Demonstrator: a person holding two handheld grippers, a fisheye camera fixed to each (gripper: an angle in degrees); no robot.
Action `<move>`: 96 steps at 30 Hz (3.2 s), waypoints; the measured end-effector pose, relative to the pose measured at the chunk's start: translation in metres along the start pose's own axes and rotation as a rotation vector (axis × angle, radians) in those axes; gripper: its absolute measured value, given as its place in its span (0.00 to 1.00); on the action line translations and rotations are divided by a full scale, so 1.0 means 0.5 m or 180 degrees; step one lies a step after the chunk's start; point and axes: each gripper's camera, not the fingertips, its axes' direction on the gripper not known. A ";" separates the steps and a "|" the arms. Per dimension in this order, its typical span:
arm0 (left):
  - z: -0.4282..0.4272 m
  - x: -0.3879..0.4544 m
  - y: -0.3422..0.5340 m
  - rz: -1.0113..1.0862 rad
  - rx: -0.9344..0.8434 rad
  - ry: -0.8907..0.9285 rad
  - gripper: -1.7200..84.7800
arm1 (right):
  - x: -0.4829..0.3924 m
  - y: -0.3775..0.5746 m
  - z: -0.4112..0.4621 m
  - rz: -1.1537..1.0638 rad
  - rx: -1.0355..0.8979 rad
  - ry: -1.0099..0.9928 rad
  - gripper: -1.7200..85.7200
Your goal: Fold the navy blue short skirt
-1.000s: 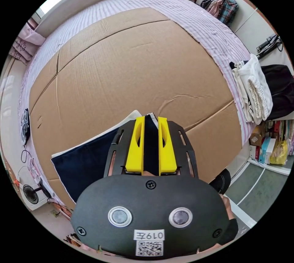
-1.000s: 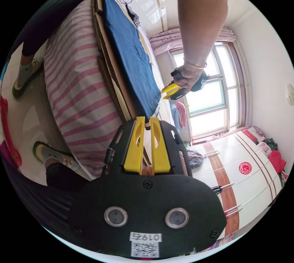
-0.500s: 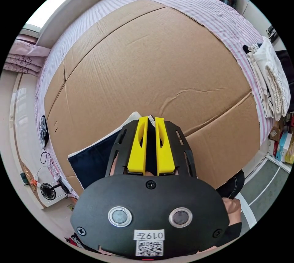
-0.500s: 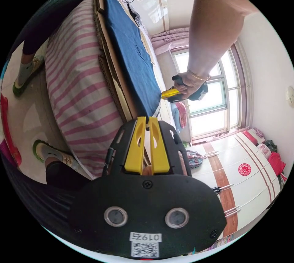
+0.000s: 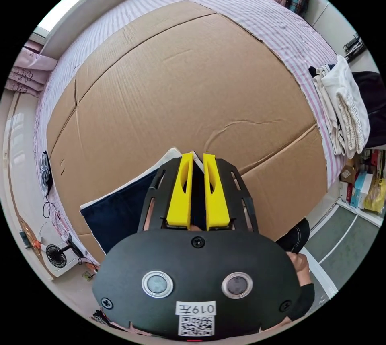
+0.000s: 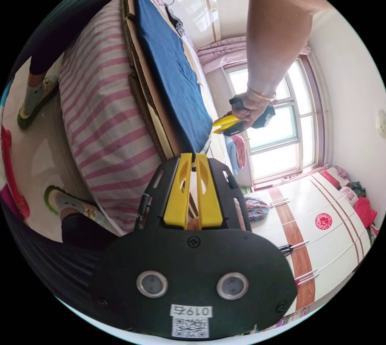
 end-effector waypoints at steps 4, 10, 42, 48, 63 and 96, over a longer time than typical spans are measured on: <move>-0.008 0.040 -0.015 0.0095 -0.0053 -0.0192 0.07 | 0.005 0.003 0.000 0.0022 0.0003 -0.0018 0.01; -0.044 0.114 -0.028 0.0233 -0.0032 -0.0816 0.09 | 0.008 0.006 0.000 0.0040 0.0009 -0.0025 0.01; -0.023 0.003 0.057 0.0196 0.0096 -0.0642 0.03 | -0.006 -0.026 -0.002 -0.0064 -0.0051 -0.0072 0.01; 0.026 -0.037 0.086 0.0267 0.0138 -0.0753 0.04 | -0.018 -0.034 -0.005 -0.0063 -0.0055 -0.0008 0.01; 0.030 -0.414 0.233 -0.0034 0.0794 0.0287 0.09 | -0.005 -0.046 -0.026 0.0163 -0.0006 -0.0083 0.08; 0.303 -0.699 0.344 0.0768 0.0683 0.0124 0.04 | -0.008 -0.148 -0.099 -0.0021 -0.0101 -0.0061 0.01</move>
